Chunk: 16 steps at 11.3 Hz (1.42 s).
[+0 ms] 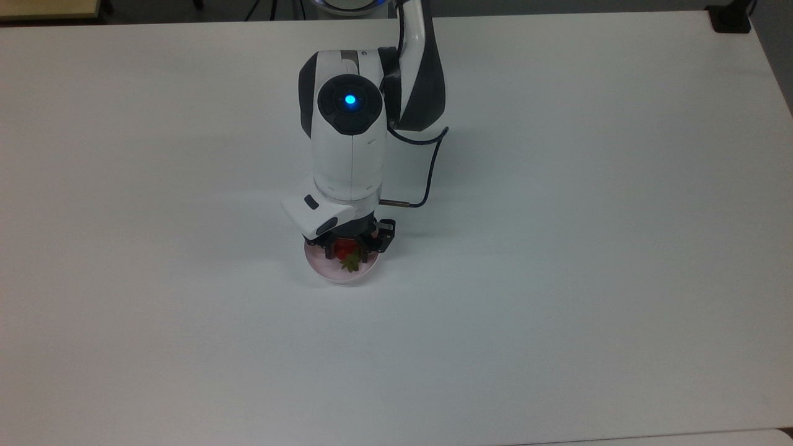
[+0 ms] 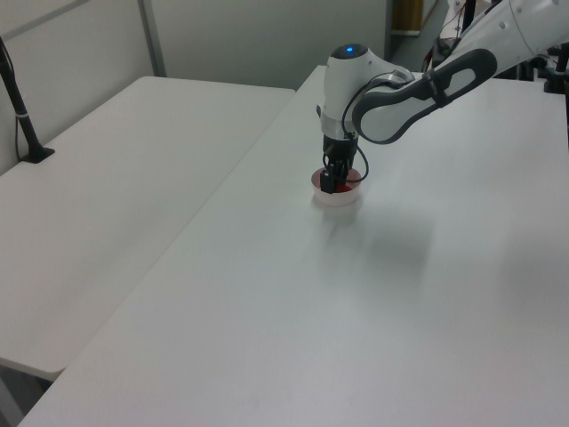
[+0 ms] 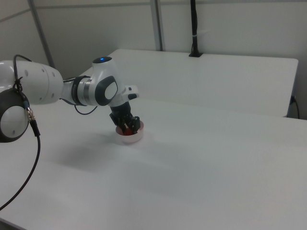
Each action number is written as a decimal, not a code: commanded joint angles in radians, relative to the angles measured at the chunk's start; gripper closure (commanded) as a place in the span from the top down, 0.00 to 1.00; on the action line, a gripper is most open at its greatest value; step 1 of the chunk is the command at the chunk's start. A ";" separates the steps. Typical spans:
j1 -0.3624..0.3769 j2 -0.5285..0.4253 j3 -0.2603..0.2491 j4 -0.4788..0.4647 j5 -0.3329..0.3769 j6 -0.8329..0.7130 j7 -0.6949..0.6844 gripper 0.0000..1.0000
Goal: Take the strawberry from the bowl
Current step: 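Lift the strawberry out of the bowl and carry it beside the bowl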
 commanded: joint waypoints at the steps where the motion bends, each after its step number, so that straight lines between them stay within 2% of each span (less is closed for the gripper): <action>1: 0.007 -0.006 -0.006 0.003 0.001 0.012 0.011 0.46; 4: 0.006 -0.054 -0.003 0.003 0.003 -0.004 0.008 0.46; 8: -0.016 -0.123 -0.003 0.005 0.003 -0.126 -0.006 0.46; 11: -0.092 -0.146 -0.011 0.014 0.002 -0.131 -0.093 0.46; 16: -0.236 -0.083 -0.011 0.015 -0.020 -0.107 -0.193 0.47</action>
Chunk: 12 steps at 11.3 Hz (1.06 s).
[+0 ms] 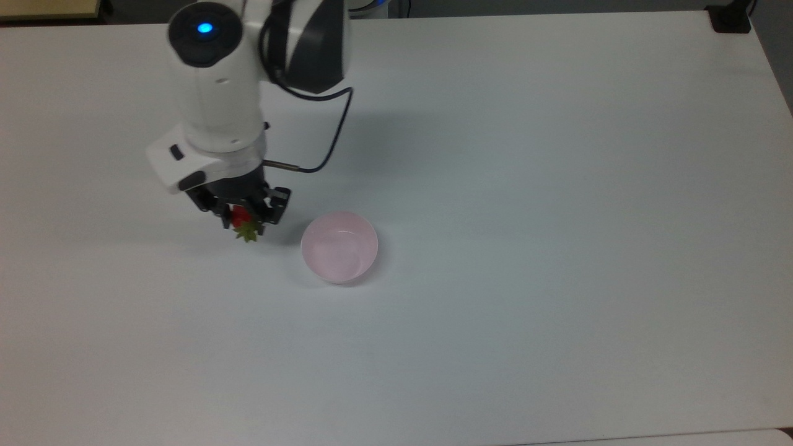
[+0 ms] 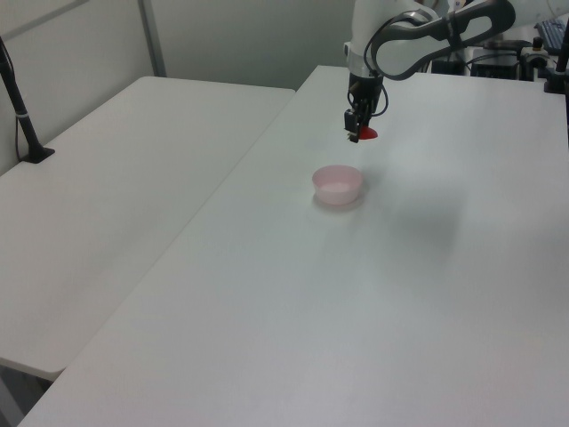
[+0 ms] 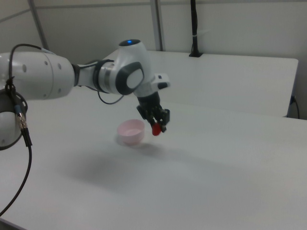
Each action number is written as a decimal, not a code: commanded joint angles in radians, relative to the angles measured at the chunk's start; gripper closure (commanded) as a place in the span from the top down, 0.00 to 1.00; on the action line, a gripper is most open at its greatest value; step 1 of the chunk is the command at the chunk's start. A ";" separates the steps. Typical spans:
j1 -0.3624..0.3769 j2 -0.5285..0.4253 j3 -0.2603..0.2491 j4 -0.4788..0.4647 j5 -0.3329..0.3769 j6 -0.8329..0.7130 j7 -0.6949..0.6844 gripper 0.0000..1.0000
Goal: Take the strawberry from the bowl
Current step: 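Lift the strawberry out of the bowl and carry it beside the bowl, then lower the strawberry onto the table and open the gripper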
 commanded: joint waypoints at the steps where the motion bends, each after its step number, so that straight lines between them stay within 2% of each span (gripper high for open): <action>1: -0.057 0.050 0.000 -0.012 -0.033 0.074 -0.058 0.47; 5: -0.111 0.108 -0.001 -0.025 -0.061 0.174 -0.055 0.47; 6: -0.125 0.113 -0.001 -0.025 -0.061 0.179 -0.056 0.51; 7: -0.126 0.110 -0.001 -0.023 -0.061 0.177 -0.056 0.71; 8: -0.126 0.107 -0.001 -0.023 -0.059 0.177 -0.056 0.88; 9: -0.125 0.099 -0.001 -0.022 -0.059 0.173 -0.055 0.99; 12: -0.109 0.027 0.013 -0.020 -0.059 0.107 -0.051 1.00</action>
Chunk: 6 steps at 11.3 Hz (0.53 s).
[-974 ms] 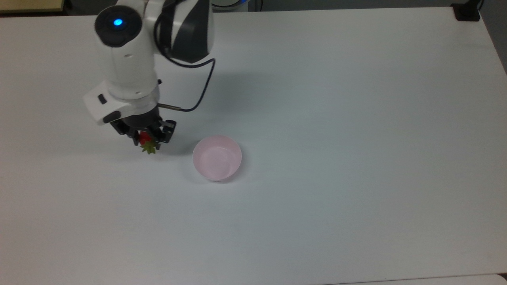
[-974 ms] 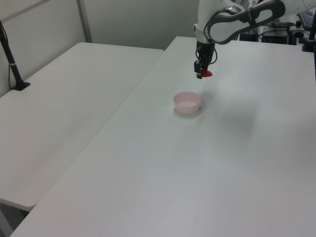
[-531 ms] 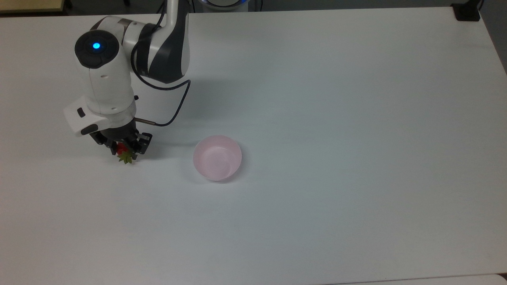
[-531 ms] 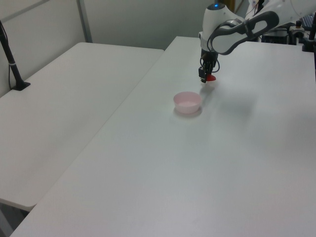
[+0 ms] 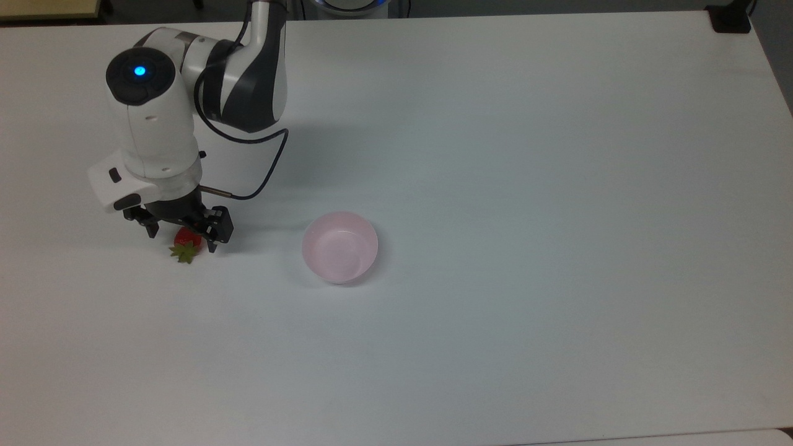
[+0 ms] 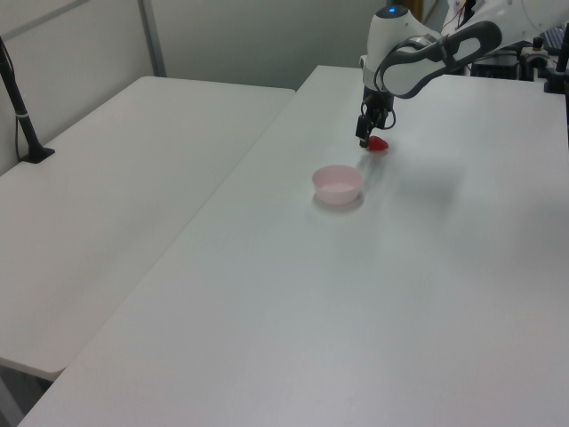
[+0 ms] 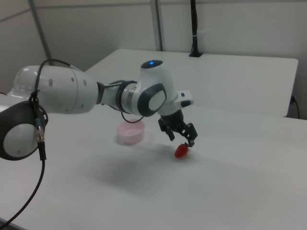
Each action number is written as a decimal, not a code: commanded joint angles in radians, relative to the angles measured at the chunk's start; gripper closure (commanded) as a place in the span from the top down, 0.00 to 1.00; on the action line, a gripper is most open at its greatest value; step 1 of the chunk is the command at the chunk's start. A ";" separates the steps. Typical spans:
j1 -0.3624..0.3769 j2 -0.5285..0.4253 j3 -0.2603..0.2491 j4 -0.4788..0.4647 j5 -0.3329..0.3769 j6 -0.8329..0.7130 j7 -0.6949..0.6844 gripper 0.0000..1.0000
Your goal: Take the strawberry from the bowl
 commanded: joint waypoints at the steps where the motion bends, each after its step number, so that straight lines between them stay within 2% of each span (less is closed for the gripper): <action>1: 0.049 -0.122 0.010 -0.025 -0.007 -0.115 -0.007 1.00; 4: 0.152 -0.267 0.011 -0.026 0.019 -0.354 0.005 1.00; 6: 0.242 -0.358 0.010 -0.028 0.025 -0.532 0.080 1.00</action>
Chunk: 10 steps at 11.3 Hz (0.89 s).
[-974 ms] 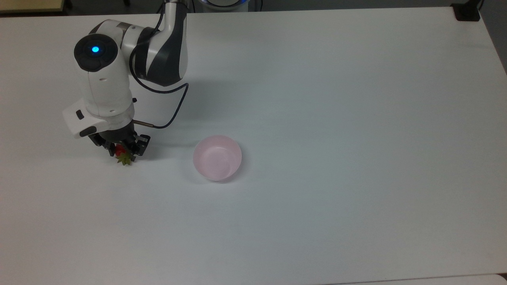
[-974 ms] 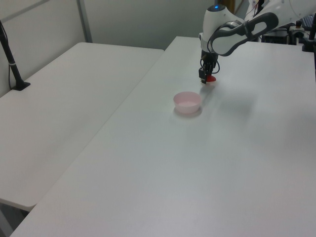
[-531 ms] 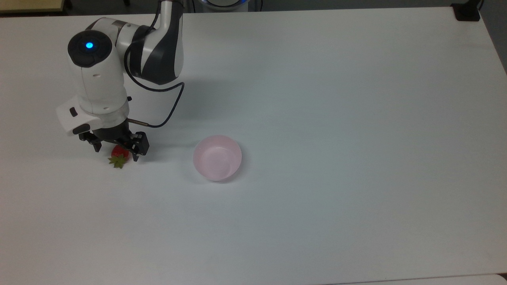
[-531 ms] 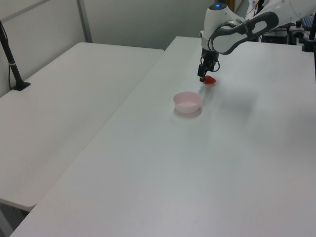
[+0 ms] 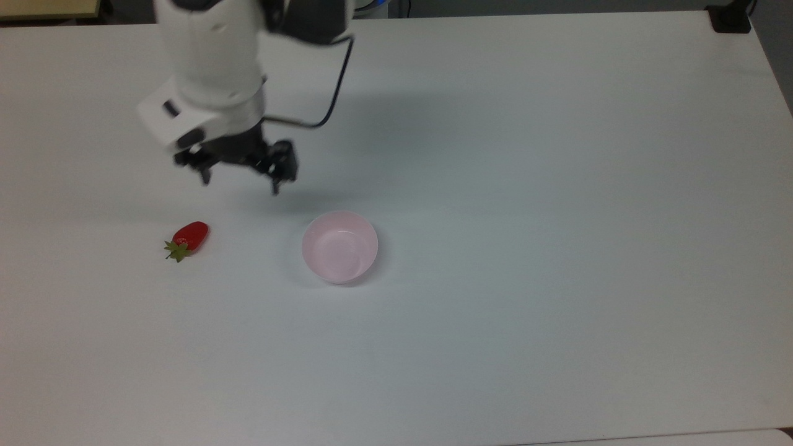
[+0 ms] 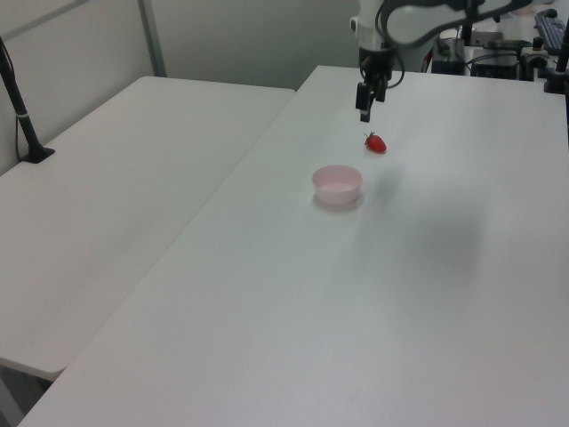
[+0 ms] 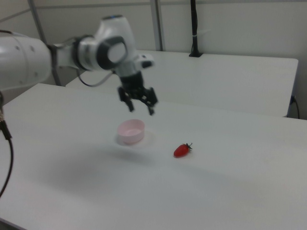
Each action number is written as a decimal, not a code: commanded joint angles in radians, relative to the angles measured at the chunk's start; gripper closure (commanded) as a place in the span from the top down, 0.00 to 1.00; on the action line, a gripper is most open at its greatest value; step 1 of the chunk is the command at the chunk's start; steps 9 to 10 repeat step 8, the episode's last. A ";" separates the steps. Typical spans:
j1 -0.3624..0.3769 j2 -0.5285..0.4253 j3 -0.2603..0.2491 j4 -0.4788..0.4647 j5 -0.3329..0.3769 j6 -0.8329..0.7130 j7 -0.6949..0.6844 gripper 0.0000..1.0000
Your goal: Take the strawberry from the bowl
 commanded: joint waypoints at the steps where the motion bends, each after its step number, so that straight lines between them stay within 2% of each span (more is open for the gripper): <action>1: 0.123 -0.167 -0.010 -0.043 0.014 -0.237 0.096 1.00; 3: 0.157 -0.262 -0.010 -0.057 0.016 -0.364 0.107 1.00; 5: 0.158 -0.325 -0.013 -0.098 0.036 -0.366 0.107 1.00; 10: 0.157 -0.337 -0.010 -0.095 0.036 -0.373 0.105 1.00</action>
